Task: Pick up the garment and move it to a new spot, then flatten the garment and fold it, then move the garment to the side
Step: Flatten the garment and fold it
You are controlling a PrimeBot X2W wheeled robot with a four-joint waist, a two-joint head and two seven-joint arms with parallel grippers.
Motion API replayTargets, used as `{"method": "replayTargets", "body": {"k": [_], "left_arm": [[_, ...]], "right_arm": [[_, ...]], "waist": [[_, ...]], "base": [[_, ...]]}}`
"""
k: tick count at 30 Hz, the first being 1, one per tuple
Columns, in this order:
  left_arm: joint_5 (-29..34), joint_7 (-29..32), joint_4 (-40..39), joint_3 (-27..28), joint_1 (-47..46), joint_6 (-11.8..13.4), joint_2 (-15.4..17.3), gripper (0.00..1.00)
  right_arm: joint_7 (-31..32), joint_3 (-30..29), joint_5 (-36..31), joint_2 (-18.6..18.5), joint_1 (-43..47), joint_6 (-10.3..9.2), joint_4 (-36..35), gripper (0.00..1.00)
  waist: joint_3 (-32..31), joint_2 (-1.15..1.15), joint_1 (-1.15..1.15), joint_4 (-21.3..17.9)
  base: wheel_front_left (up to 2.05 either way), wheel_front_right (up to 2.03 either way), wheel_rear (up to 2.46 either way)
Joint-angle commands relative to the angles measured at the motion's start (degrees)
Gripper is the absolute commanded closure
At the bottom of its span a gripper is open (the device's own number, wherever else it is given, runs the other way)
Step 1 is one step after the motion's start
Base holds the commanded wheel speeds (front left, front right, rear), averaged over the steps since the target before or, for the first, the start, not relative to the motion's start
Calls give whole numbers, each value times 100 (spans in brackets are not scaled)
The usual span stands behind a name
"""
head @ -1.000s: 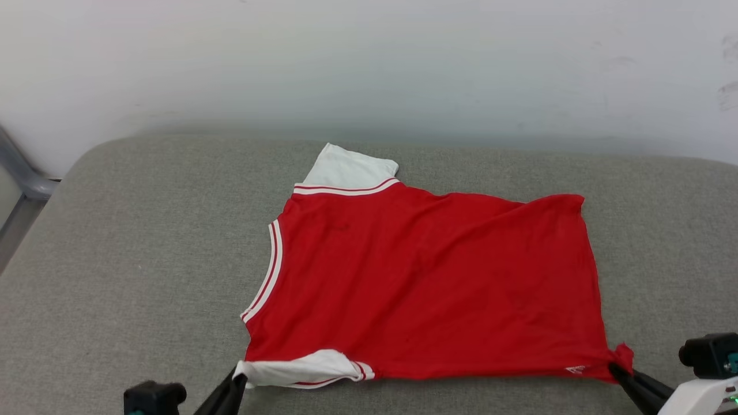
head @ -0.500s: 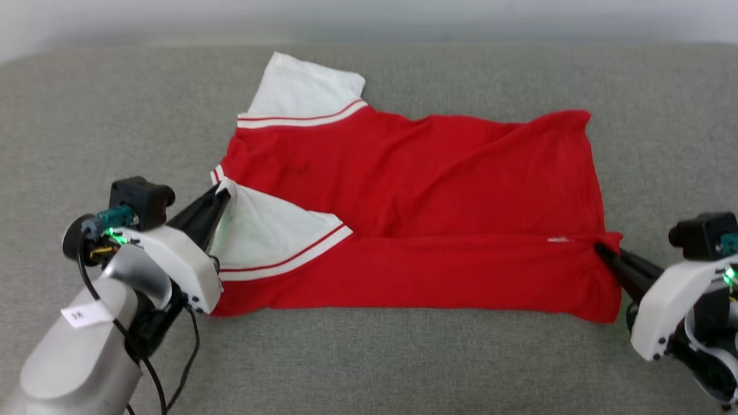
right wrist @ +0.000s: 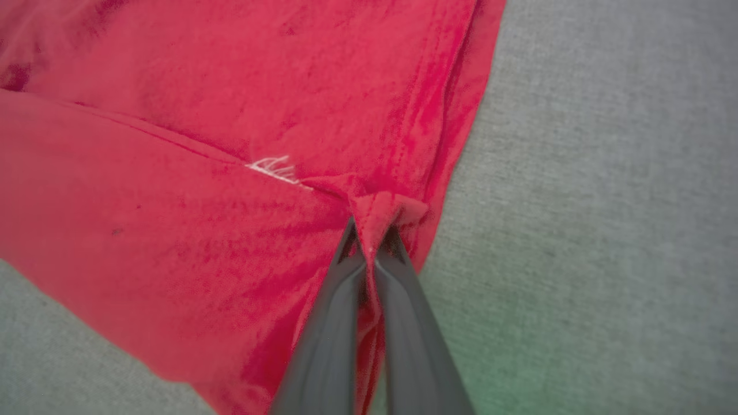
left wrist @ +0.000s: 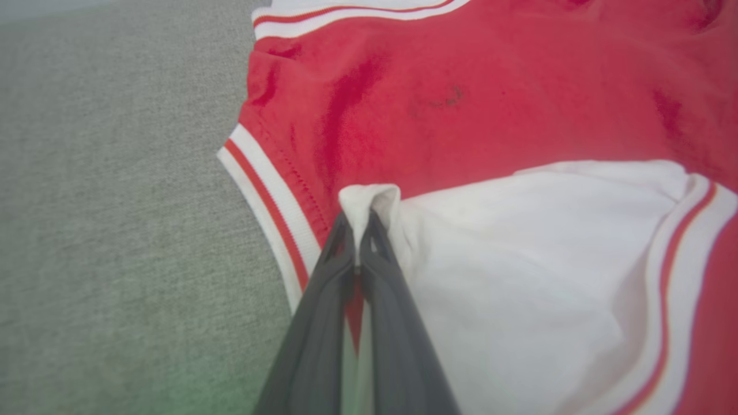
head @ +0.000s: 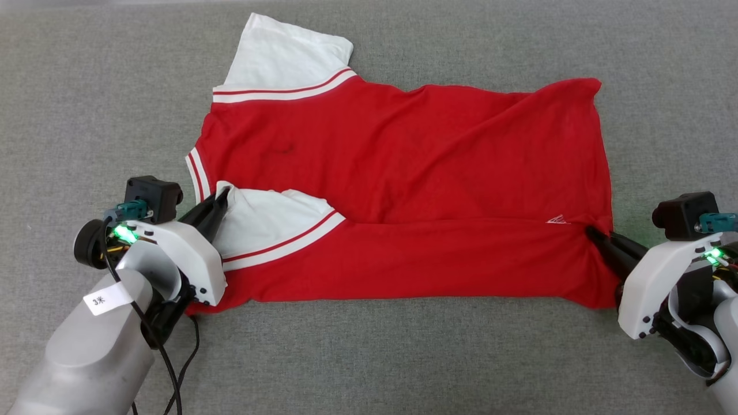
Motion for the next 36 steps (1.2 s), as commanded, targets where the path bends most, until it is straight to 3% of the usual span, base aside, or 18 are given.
{"method": "replayTargets", "body": {"k": [1, 2, 3, 4, 5, 9, 14, 25, 29, 36], "left_arm": [[-115, -77, 100, -129, -82, 1, -13, 100], [-178, -112, 160, -202, -116, 0, -13, 100], [-226, -131, 206, -268, -145, 0, 1, 53], [-229, -172, 246, -337, -189, -1, 44, 0], [-300, -201, 271, -383, -216, -1, 65, 0], [-525, -125, 246, -604, -351, -1, 223, 0], [-945, 508, -111, -930, -577, -1, 623, 0], [-2193, 3217, -1122, -1751, -1037, -2, 1356, 0], [-2402, 3788, -1190, -1973, -1071, -2, 1401, 0], [-2524, 3979, -820, -2127, -879, -2, 1296, 0]], "right_arm": [[-29, 32, 92, 82, -39, -7, 104, 100], [-33, 27, 117, 100, -42, -7, 137, 96], [-60, 22, 123, 99, -43, -7, 149, 65], [-97, 2, 147, 107, -33, -7, 155, 11], [-115, -23, 175, 119, -6, -7, 149, 0], [-205, -115, 257, 69, 172, -7, 51, 0], [-235, -201, 284, 18, 406, -6, -80, 0], [-116, -299, 197, 113, 603, -6, -227, 0], [-56, -289, 166, 134, 587, -6, -282, 0], [-5, -281, 126, 164, 476, -7, -365, 0]], "waist": [[-28, 0, -1, 3], [-59, 0, -1, 10], [-98, 0, -1, 22], [-146, 0, -1, 36], [-201, 0, -1, 52], [-460, 0, -1, 128], [-771, 0, -1, 221], [-1030, 0, -1, 280], [-987, 0, -1, 238], [-820, 0, -1, 95]], "base": [[0, 0, 0], [0, 0, 0], [0, 0, 0], [0, 0, 0], [0, 0, 0], [0, 0, 0], [0, 0, 0], [0, 0, 0], [0, 0, 0], [0, 0, 0]]}}
